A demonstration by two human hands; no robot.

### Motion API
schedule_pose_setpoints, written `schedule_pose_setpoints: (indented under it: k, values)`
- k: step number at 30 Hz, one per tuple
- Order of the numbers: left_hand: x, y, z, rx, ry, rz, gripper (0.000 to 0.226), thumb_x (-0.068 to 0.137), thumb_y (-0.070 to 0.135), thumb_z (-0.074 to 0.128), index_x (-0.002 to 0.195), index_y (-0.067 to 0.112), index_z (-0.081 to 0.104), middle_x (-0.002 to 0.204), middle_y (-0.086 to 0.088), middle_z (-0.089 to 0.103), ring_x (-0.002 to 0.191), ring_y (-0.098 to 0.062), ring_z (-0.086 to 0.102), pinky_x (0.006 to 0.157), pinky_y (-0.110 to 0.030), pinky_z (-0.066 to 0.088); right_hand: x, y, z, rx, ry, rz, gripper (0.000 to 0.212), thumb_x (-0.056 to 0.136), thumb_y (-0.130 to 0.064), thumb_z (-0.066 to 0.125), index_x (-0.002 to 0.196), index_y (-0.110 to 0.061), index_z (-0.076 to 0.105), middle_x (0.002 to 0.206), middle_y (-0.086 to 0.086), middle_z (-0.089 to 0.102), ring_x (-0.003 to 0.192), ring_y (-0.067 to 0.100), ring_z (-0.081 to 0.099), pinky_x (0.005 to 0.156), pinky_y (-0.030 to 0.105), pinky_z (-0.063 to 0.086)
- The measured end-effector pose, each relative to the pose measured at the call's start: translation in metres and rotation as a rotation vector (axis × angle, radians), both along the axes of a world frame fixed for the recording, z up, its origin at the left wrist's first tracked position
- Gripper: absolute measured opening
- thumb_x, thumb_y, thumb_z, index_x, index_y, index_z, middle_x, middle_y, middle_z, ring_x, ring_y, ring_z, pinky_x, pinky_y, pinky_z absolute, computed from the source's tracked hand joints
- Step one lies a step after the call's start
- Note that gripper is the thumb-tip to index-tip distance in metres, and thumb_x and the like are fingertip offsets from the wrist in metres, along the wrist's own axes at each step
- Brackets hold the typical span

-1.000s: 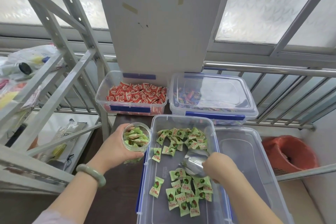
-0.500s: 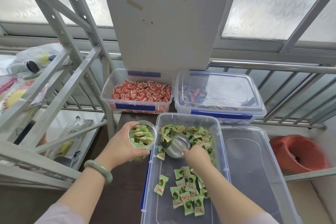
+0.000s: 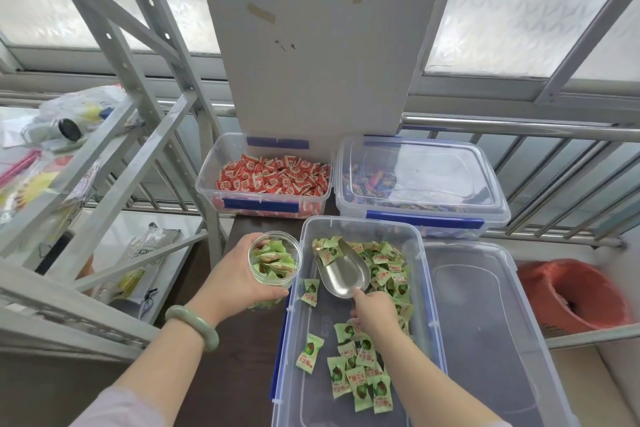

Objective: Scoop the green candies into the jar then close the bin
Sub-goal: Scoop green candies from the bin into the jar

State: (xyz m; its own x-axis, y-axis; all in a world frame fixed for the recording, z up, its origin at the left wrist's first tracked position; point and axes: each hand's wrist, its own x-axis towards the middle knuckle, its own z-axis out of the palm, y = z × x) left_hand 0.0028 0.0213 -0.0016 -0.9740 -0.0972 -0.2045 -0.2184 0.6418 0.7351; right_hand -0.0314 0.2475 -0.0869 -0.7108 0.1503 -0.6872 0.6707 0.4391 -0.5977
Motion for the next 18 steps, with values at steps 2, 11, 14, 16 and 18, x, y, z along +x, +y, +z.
schedule_pose_setpoints:
  k: [2, 11, 14, 16, 18]
  values:
    - [0.000, 0.000, 0.000, 0.001, 0.001, -0.005, 0.087, 0.050, 0.031, 0.092, 0.118, 0.039, 0.038, 0.107, 0.026, 0.054, 0.092, 0.012, 0.053, 0.069, 0.000, 0.037, -0.004, -0.007, -0.003, 0.052, 0.019, 0.007, 0.039, 0.096, -0.036, 0.046, 0.087, -0.001, 0.062, 0.081, 0.011, 0.070, 0.078, 0.027, 0.069, 0.073, 0.038, 0.056]
    - [-0.001, -0.003, -0.005, 0.012, -0.001, -0.012, 0.088, 0.048, 0.035, 0.091, 0.120, 0.038, 0.041, 0.108, 0.023, 0.057, 0.096, 0.007, 0.055, 0.077, -0.012, 0.040, 0.011, 0.005, -0.015, -0.086, 0.036, -0.067, 0.035, 0.092, -0.030, 0.052, 0.067, -0.007, 0.053, 0.068, 0.011, 0.056, 0.063, 0.024, 0.052, 0.060, 0.035, 0.043]
    - [-0.002, -0.003, -0.006, 0.004, 0.003, -0.016, 0.088, 0.046, 0.037, 0.090, 0.118, 0.038, 0.041, 0.108, 0.022, 0.057, 0.097, 0.005, 0.056, 0.083, -0.019, 0.044, 0.012, 0.014, -0.004, -0.124, 0.113, -0.047, 0.028, 0.091, -0.029, 0.052, 0.071, -0.010, 0.056, 0.066, 0.010, 0.051, 0.056, 0.021, 0.044, 0.059, 0.033, 0.035]
    - [-0.003, -0.003, -0.007, -0.004, 0.026, -0.015, 0.087, 0.046, 0.035, 0.091, 0.117, 0.040, 0.041, 0.107, 0.021, 0.058, 0.096, 0.002, 0.057, 0.083, -0.019, 0.042, 0.009, 0.022, 0.011, -0.121, 0.157, -0.004, 0.029, 0.090, -0.027, 0.053, 0.066, -0.009, 0.057, 0.060, 0.008, 0.052, 0.049, 0.019, 0.042, 0.053, 0.030, 0.034]
    - [-0.002, -0.001, -0.006, -0.013, 0.041, -0.016, 0.086, 0.049, 0.032, 0.092, 0.117, 0.042, 0.039, 0.105, 0.023, 0.057, 0.096, -0.002, 0.057, 0.078, -0.014, 0.038, 0.003, 0.031, 0.031, -0.081, 0.199, 0.072, 0.035, 0.088, -0.026, 0.055, 0.056, -0.011, 0.057, 0.053, 0.005, 0.055, 0.047, 0.019, 0.045, 0.051, 0.029, 0.039]
